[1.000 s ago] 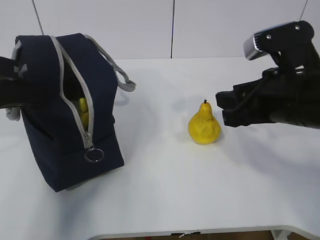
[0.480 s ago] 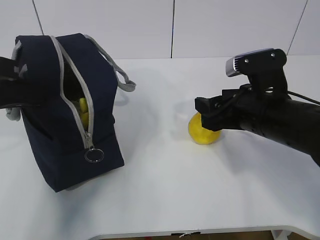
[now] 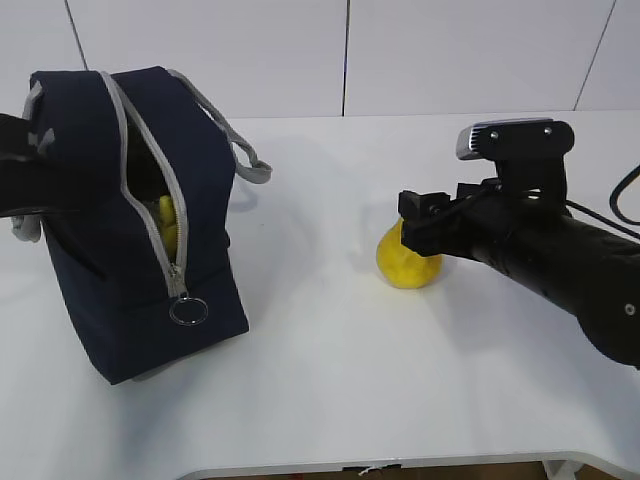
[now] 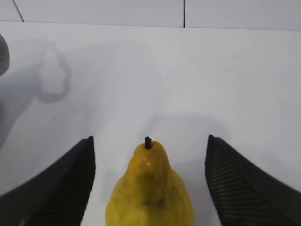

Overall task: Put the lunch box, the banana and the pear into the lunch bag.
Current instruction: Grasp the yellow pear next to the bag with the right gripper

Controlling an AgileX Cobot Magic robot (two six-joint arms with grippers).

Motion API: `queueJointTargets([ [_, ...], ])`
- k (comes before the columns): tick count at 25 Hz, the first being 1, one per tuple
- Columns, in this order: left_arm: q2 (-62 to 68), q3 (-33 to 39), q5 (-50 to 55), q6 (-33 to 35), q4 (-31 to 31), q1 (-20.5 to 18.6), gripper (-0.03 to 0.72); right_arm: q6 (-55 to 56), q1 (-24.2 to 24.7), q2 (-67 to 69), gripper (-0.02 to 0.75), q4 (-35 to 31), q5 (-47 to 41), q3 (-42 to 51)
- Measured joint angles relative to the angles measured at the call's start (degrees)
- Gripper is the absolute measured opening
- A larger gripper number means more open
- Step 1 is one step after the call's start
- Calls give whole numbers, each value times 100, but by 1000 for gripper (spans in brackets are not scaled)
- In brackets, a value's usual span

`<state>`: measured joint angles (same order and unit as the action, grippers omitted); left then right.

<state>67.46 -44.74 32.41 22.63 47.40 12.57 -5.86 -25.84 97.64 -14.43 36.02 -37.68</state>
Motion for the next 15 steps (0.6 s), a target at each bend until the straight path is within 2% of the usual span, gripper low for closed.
queueJointTargets([
  [8,0,0,0,0,0,0,-15,282,0,320,587,406,232,-101],
  [15,0,0,0,0,0,0,-15,304,0,735,587,410,254,-434],
])
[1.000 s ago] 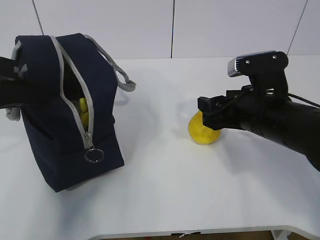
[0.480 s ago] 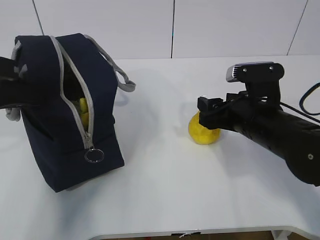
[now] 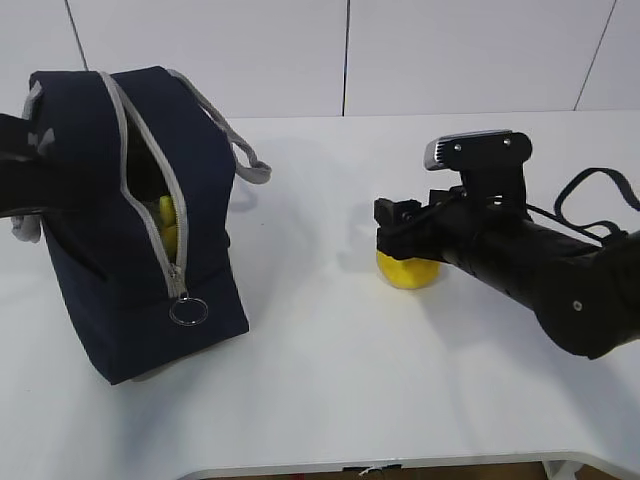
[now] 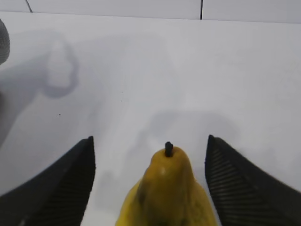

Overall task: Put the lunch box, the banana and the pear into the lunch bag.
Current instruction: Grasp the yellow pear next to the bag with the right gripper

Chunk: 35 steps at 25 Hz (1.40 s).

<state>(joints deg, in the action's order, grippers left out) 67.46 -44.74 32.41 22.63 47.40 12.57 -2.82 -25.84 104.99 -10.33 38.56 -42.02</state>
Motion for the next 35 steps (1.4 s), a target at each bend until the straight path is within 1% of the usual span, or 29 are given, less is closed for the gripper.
queueJointTargets([
  [6,0,0,0,0,0,0,-15,0,0,142,587,0,5,-123],
  [35,0,0,0,0,-10,0,-15,20,0,377,580,17,121,-144],
])
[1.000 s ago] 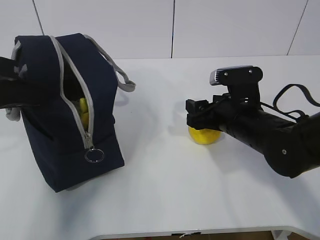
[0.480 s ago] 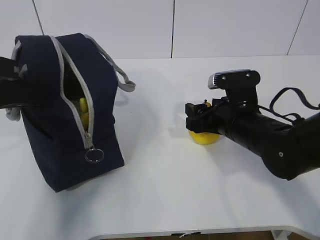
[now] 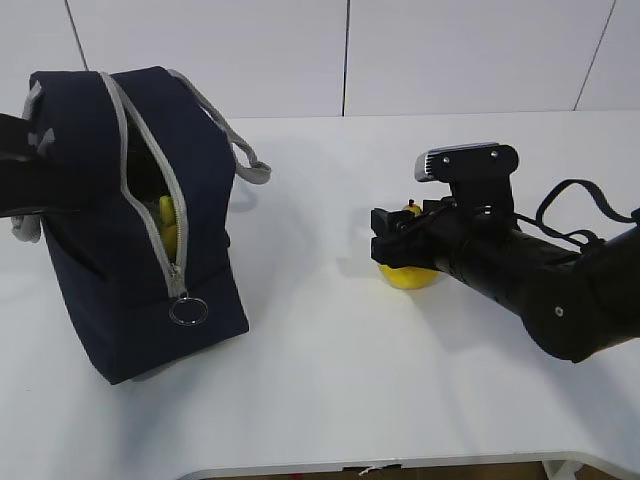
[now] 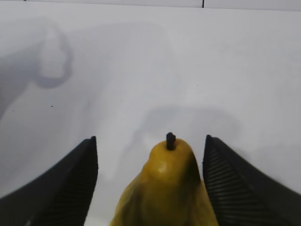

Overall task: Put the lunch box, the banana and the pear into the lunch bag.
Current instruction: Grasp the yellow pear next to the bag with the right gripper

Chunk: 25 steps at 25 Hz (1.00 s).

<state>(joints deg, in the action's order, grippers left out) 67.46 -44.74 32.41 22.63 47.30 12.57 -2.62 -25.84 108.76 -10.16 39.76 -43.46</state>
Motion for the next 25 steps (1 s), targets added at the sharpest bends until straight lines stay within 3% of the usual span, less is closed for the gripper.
queueJointTargets([
  [8,0,0,0,0,0,0,-15,0,0,0,440,0,4,0],
  [14,0,0,0,0,0,0,-15,0,0,0,397,0,4,0],
  [21,0,0,0,0,0,0,-15,0,0,0,290,0,13,0],
  [25,0,0,0,0,0,0,-15,0,0,0,276,0,13,0],
])
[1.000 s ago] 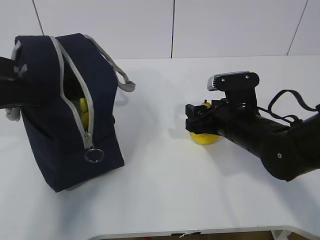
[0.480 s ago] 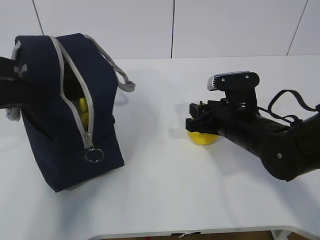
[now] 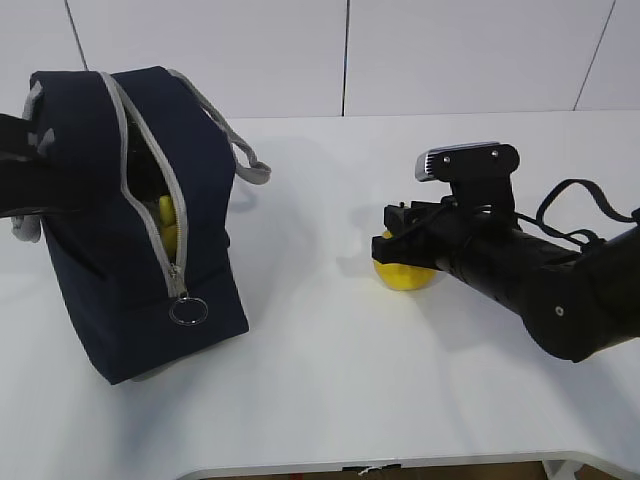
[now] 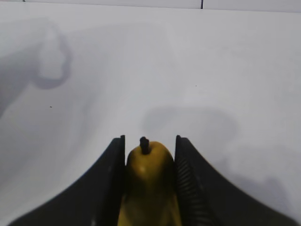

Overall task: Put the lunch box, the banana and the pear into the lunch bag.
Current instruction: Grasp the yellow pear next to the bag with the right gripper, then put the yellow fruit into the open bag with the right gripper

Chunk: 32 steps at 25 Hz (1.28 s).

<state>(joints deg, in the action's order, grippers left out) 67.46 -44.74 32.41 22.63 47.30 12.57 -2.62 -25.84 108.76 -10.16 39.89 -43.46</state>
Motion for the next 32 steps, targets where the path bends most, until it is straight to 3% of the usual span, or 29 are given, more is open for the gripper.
queueJointTargets([
  [14,0,0,12,0,0,0,-15,0,0,0,225,-10,0,0],
  [32,0,0,12,0,0,0,-15,-44,0,-597,222,-10,13,11],
])
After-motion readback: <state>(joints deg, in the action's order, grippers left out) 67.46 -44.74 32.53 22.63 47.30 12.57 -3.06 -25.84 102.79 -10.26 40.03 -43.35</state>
